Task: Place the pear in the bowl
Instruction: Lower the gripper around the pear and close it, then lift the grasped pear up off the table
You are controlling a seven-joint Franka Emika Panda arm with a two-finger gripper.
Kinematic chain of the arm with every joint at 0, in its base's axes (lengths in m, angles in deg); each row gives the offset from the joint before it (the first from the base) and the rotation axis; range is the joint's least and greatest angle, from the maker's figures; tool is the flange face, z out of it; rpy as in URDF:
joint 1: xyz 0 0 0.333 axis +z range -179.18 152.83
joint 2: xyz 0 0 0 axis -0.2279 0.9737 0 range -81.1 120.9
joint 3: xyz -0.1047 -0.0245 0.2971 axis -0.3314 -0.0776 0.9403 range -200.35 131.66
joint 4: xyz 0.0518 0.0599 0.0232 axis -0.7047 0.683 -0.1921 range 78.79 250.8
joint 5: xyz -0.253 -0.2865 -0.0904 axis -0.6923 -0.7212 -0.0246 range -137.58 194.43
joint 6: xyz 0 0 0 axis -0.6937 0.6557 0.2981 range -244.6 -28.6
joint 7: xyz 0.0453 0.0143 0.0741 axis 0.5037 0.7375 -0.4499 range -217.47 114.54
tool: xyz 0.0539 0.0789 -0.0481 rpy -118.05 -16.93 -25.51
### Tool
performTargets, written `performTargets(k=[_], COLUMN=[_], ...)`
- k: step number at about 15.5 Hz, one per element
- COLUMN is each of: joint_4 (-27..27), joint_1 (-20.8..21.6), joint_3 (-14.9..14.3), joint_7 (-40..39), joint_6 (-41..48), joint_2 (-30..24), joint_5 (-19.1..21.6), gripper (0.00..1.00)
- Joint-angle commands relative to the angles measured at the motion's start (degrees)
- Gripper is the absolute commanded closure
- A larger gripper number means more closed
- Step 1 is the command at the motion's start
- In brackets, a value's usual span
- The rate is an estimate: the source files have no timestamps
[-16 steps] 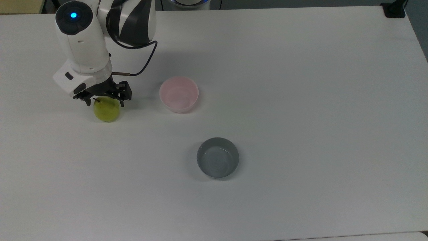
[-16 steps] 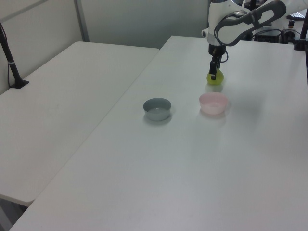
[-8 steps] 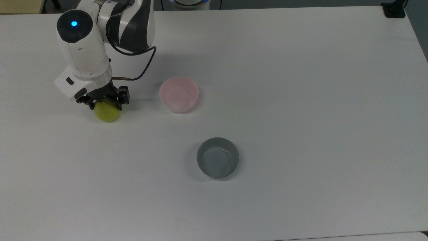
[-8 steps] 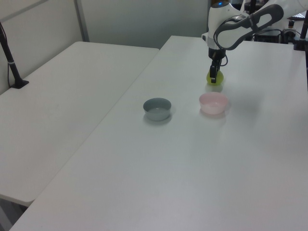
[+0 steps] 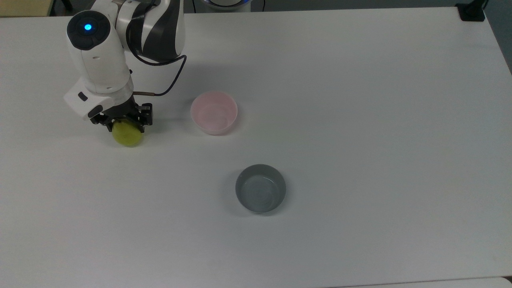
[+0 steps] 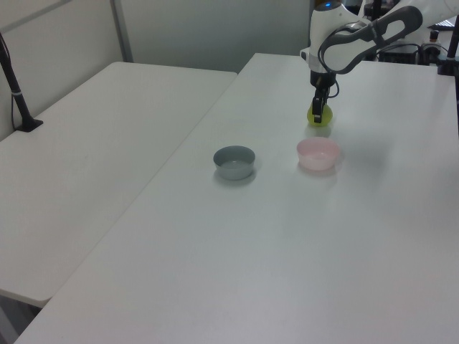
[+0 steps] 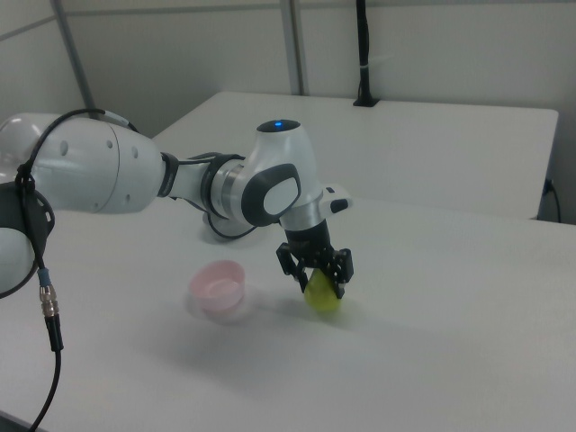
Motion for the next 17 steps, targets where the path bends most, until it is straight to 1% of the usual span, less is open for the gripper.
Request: performTargets(k=[1, 5, 10, 12, 13, 15, 17], joint_4=[-0.6, -8.4, -13.6, -16.3, -17.4, -18.0, -16.8], joint_1=[0.0, 0.5, 0.8, 0.8, 0.8, 0.8, 2.7], joint_3=[-0.1, 0.0, 0.9, 1.5, 1.8, 1.8, 2.1], joint_7=[1.8, 3.2, 4.2, 4.2, 4.2, 4.2, 4.2], joint_6=[1.4, 13.4, 23.8, 28.4, 30.2, 32.1, 32.1], joint_2=[-3.3, -4.3, -9.8, -10.8, -11.1, -12.2, -13.4], joint_5=[-0.3, -0.1, 0.6, 1.3, 2.4, 3.4, 3.3], gripper=[0.58, 0.58, 0.58, 0.58, 0.58, 0.58, 0.57])
